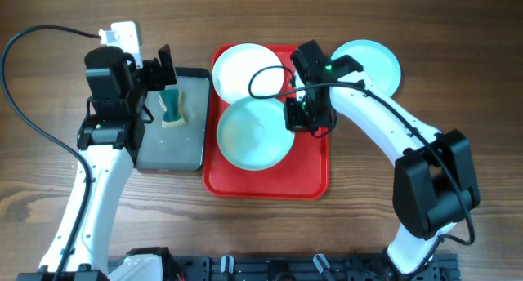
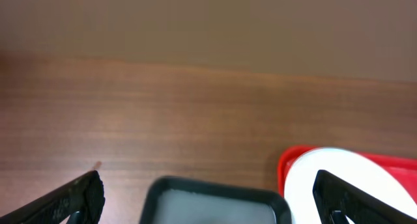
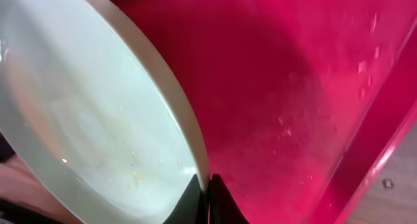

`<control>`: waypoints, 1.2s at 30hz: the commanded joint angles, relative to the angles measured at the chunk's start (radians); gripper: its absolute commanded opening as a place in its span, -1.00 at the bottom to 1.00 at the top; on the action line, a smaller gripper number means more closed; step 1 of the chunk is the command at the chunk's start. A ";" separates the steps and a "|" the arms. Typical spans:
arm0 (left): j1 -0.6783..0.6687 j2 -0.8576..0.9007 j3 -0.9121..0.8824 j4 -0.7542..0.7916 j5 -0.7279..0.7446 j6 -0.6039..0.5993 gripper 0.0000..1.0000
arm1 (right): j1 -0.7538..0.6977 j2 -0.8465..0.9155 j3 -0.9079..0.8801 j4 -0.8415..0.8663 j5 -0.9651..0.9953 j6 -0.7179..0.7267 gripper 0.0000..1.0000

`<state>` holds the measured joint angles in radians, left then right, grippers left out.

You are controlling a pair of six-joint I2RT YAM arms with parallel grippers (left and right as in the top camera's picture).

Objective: Clean dirty plates on tray and stack at the side
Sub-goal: 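Lift the cleaned blue plate with the right gripper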

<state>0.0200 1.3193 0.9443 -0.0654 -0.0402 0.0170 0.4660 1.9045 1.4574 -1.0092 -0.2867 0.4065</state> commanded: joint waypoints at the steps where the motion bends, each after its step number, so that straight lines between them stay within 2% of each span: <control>1: 0.026 -0.005 0.013 0.058 -0.040 -0.010 1.00 | 0.008 -0.033 0.083 0.027 0.006 -0.020 -0.91; 8: 0.125 -0.005 0.013 0.077 -0.040 -0.010 1.00 | 0.106 -0.029 0.086 0.220 0.085 0.045 -0.91; 15: 0.139 -0.005 0.013 0.075 -0.040 -0.010 1.00 | 0.248 -0.002 0.086 0.474 0.220 0.112 -0.91; 18: 0.139 -0.005 0.013 0.065 -0.040 -0.010 1.00 | 0.308 0.065 0.086 0.645 0.288 0.137 -0.91; 21: 0.140 -0.005 0.013 0.065 -0.040 -0.010 1.00 | 0.330 0.110 0.086 0.719 0.349 0.140 -0.91; 26: 0.139 -0.005 0.012 0.047 -0.040 -0.010 1.00 | 0.349 0.138 0.085 0.841 0.475 -0.005 -0.91; 36: 0.139 -0.005 0.012 0.046 -0.040 -0.010 1.00 | 0.352 0.138 0.085 0.953 0.552 -0.346 -0.91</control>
<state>0.1528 1.3190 0.9443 -0.0219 -0.0708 0.0170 0.8112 2.0460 1.5284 -0.0875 0.1917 0.2050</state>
